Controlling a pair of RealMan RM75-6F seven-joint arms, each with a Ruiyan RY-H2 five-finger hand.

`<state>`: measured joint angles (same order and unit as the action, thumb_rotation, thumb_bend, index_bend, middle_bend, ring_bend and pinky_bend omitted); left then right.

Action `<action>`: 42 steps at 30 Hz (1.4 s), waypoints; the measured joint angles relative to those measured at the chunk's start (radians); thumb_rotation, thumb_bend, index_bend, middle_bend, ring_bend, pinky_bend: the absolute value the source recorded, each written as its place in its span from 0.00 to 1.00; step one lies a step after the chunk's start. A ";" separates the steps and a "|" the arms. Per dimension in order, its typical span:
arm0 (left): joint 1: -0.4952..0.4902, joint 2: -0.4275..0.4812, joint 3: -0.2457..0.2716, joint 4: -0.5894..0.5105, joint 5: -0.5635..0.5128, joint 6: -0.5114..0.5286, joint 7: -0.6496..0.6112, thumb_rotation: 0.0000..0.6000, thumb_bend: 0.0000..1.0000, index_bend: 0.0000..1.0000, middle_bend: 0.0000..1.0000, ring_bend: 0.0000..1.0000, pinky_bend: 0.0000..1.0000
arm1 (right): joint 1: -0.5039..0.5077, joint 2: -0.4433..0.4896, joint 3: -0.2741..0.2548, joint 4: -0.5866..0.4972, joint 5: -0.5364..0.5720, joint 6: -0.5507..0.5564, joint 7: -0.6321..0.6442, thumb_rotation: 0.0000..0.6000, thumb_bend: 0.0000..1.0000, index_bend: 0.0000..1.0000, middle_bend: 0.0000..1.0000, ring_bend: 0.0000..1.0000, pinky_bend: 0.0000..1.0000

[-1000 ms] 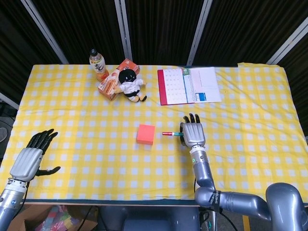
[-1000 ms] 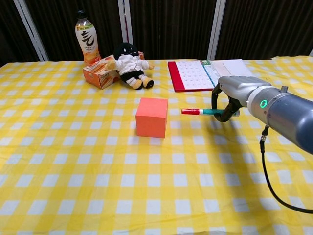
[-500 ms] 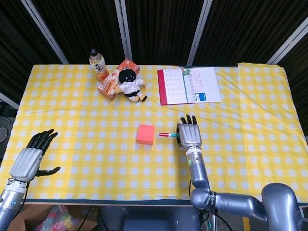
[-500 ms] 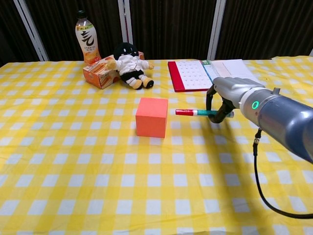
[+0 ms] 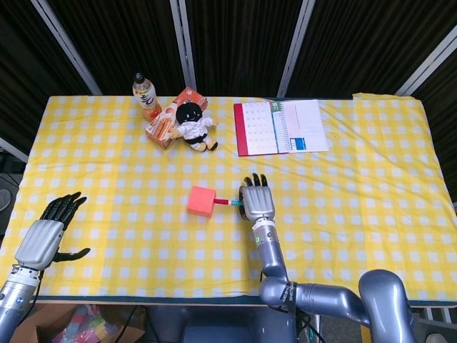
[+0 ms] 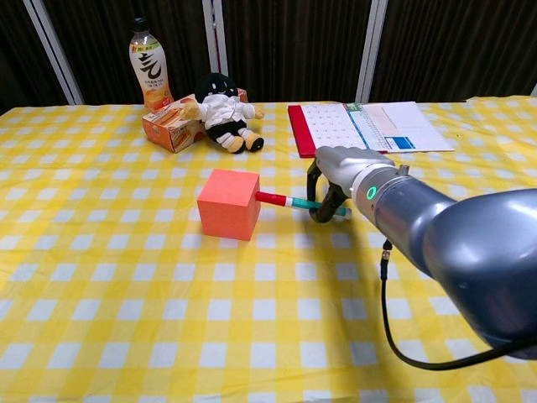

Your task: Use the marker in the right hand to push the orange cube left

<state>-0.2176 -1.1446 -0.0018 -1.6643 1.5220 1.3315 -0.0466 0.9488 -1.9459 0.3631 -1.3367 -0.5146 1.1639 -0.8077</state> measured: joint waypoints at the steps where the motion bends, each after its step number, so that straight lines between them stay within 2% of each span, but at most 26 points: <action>1: 0.000 0.000 0.001 0.000 0.001 0.000 0.000 1.00 0.00 0.00 0.00 0.00 0.00 | 0.004 -0.007 0.001 0.006 -0.002 -0.002 0.001 1.00 0.59 0.59 0.19 0.00 0.00; 13: 0.001 -0.001 0.000 0.000 0.000 0.002 0.002 1.00 0.00 0.00 0.00 0.00 0.00 | 0.012 -0.011 0.014 -0.028 -0.021 0.020 -0.011 1.00 0.59 0.60 0.19 0.00 0.00; 23: -0.001 -0.001 0.001 -0.002 0.004 0.002 0.004 1.00 0.00 0.00 0.00 0.00 0.00 | -0.054 0.030 -0.022 -0.110 -0.011 0.097 -0.024 1.00 0.59 0.60 0.19 0.00 0.00; 31: -0.001 -0.001 0.001 0.000 0.009 0.008 0.002 1.00 0.00 0.00 0.00 0.00 0.00 | -0.089 0.022 -0.039 -0.165 -0.005 0.168 -0.037 1.00 0.59 0.60 0.19 0.00 0.00; 37: 0.003 -0.002 0.003 0.003 0.012 0.013 0.001 1.00 0.00 0.00 0.00 0.00 0.00 | -0.085 -0.022 -0.010 -0.167 0.011 0.215 -0.061 1.00 0.59 0.60 0.19 0.00 0.00; 42: 0.002 0.000 0.001 0.001 0.006 0.009 -0.005 1.00 0.00 0.00 0.00 0.00 0.00 | -0.061 -0.071 0.041 -0.148 0.027 0.227 -0.074 1.00 0.59 0.60 0.19 0.00 0.00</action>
<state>-0.2157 -1.1447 -0.0008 -1.6630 1.5283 1.3409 -0.0514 0.8876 -2.0165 0.4043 -1.4843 -0.4872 1.3912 -0.8821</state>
